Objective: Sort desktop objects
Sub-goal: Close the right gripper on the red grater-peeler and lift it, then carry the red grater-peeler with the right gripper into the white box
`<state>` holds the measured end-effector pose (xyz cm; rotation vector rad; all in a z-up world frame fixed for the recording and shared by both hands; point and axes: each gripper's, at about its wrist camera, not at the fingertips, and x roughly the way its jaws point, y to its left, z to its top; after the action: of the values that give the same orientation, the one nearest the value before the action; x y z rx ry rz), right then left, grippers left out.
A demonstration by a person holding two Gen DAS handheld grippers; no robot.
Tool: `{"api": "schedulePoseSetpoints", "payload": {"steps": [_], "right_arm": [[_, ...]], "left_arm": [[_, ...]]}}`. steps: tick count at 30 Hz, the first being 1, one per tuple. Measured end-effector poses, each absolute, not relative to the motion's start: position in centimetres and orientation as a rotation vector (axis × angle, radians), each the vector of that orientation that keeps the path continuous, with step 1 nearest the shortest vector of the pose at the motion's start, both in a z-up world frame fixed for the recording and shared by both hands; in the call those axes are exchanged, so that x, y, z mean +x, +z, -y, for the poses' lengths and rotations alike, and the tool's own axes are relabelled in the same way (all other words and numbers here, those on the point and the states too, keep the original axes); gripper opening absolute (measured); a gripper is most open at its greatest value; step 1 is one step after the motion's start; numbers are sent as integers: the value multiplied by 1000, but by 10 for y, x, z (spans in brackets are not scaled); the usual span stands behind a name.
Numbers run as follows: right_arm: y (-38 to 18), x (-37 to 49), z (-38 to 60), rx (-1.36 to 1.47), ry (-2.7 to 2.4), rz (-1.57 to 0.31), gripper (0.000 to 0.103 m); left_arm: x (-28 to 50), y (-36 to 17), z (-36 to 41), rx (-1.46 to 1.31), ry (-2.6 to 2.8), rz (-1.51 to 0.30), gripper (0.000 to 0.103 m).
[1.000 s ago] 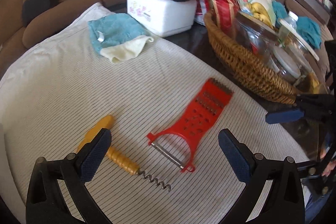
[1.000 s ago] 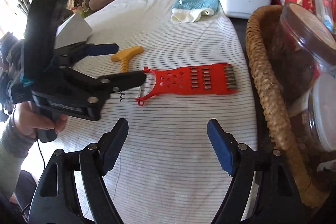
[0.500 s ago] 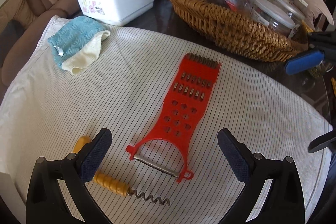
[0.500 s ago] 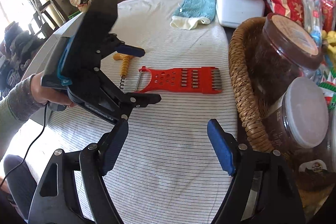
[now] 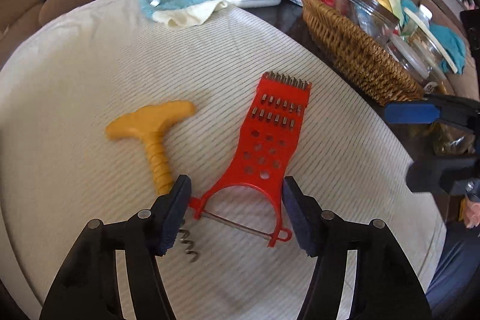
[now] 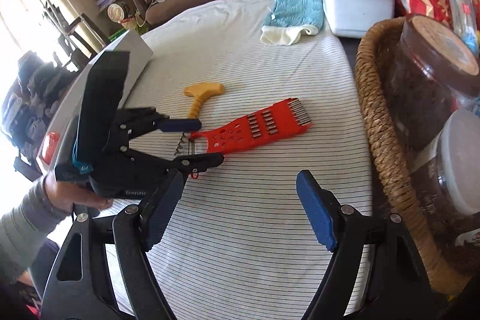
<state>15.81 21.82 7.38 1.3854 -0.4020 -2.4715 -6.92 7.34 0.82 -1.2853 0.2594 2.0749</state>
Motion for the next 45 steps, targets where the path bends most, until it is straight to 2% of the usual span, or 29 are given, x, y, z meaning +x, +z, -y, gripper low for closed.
{"api": "schedulePoseSetpoints", "payload": {"steps": [6,8,11,14,17,20,21,24,25,27,30,33,35,38,40,42,45], "right_arm": [[37,134,-209,1448,-2263,709,75],[22,129,-205,1453,-2165,845,55],[6,122,-198,1486,-2132,893,51],[3,120,-196,1523,-2175,885,51],[10,120,-199,1499,-2224,881,51],[11,119,-206,1494,-2239,915,51],[11,118,-207,1500,-2246,915,51],[10,117,-210,1519,-2267,899,51],[10,115,-209,1522,-2264,898,51],[10,113,-208,1524,-2263,894,51],[10,115,-209,1510,-2246,908,53],[6,113,-207,1480,-2188,978,58],[0,109,-201,1476,-2140,1013,58],[-9,104,-192,1479,-2097,1030,58],[-12,102,-187,1486,-2101,1022,51],[-18,103,-186,1481,-2071,1059,31],[-22,104,-184,1479,-2054,1079,17]], "left_arm": [[-31,7,-27,-1343,2113,30,62],[-28,5,-12,-1383,2076,174,60],[-20,1,5,-1396,2064,292,56],[-12,3,9,-1387,2129,273,53],[-2,11,-8,-1323,2220,62,66],[11,13,-37,-1256,2228,-185,70],[14,11,-45,-1245,2225,-238,76],[14,6,-56,-1247,2246,-298,77],[13,5,-56,-1249,2269,-303,69],[12,9,-52,-1227,2298,-255,63],[5,10,-36,-1261,2251,-31,63],[-2,8,-24,-1297,2207,121,63],[-1,7,-19,-1302,2193,170,63],[8,7,-19,-1292,2207,135,63],[15,7,-22,-1284,2210,101,63],[21,7,-23,-1281,2213,85,63],[27,7,-17,-1283,2218,115,63]]}}
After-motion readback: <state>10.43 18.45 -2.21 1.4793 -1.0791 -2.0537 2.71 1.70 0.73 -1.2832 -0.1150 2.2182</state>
